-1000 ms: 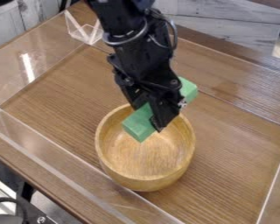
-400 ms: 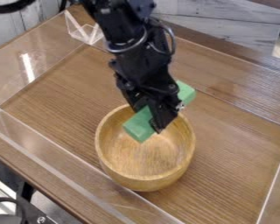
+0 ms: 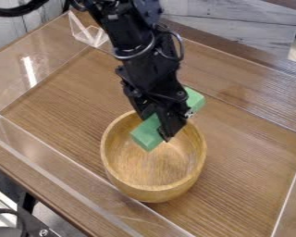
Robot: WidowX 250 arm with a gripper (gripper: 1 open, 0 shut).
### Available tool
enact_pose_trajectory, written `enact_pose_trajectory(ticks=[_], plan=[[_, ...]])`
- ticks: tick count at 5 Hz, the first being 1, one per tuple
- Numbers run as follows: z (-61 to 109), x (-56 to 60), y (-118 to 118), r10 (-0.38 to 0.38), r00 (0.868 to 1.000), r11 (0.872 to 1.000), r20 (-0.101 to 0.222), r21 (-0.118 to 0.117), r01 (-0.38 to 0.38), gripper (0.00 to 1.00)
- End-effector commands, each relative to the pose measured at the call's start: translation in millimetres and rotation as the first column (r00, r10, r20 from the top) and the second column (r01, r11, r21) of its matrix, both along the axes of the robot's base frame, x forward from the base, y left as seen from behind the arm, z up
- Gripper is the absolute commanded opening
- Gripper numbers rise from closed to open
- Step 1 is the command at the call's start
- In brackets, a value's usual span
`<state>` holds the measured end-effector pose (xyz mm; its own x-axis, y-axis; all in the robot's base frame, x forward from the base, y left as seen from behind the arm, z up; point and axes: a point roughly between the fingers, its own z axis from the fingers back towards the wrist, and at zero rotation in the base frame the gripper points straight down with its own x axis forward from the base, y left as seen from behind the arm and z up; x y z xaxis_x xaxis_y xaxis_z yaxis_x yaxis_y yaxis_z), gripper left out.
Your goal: Put the green block in the brown bowl
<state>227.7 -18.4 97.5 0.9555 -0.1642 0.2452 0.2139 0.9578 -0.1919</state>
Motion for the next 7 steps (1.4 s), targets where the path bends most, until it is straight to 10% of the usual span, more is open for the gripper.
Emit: enact_pose_trajectory(ticks=[1,7], plan=[[6.1,8.1,3,0.002,0.999,1.000,0.035,0.000,-0.002,0.00],[-10.4,15.5,9,0.022,0.999,1.000,0.025,-0.013,-0.021,0.00]])
